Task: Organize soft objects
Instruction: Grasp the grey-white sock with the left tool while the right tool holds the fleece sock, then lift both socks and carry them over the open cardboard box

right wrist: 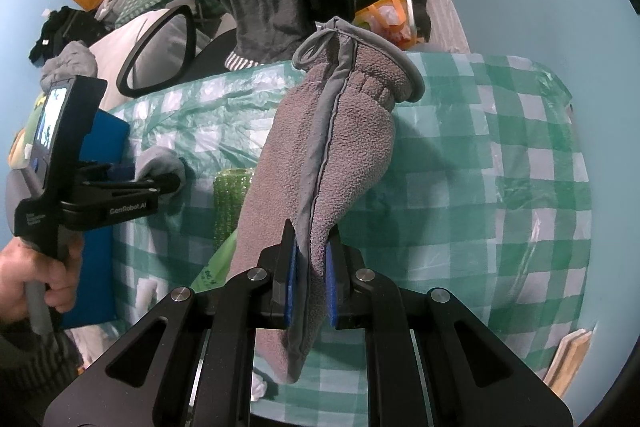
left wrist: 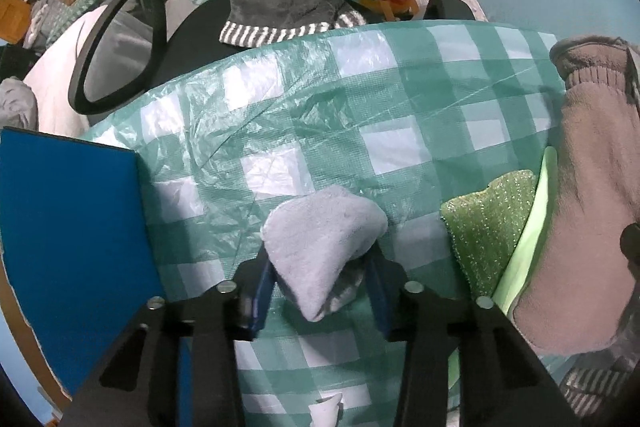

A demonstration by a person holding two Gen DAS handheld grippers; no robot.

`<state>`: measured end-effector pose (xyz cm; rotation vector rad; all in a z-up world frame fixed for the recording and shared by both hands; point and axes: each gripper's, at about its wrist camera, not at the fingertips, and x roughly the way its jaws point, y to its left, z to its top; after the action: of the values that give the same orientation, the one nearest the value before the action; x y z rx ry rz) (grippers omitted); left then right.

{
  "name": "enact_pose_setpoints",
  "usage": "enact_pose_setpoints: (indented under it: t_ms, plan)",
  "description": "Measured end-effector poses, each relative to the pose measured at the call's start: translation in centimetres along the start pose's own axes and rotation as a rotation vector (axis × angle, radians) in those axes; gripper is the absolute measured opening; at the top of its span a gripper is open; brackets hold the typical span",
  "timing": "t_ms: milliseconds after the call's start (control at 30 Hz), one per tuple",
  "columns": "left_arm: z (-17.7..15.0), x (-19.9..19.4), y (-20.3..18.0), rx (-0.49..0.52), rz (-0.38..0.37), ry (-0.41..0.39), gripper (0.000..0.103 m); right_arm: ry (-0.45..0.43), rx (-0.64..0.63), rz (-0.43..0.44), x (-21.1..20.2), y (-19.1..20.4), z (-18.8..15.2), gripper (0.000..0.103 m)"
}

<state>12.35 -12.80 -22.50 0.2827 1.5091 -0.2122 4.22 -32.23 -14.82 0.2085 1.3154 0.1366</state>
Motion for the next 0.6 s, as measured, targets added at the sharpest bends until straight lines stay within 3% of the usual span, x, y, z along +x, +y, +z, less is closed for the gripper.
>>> enact_pose_setpoints:
  t_ms: [67,167,600]
  plan:
    - [-0.1,-0.1,-0.1,0.001,-0.003,-0.003,0.028,-0.002,-0.002,0.000,0.0,0.0,0.0,0.011]
    - [-0.4,-0.4,-0.1,-0.003,-0.002,-0.011,0.023,-0.009,-0.007,0.000,-0.2,0.1,-0.1,0.011]
    - [-1.9,-3.9,0.9,-0.057,-0.032,-0.069,0.022,-0.031,-0.027,0.008,-1.6,0.9,0.0,0.011]
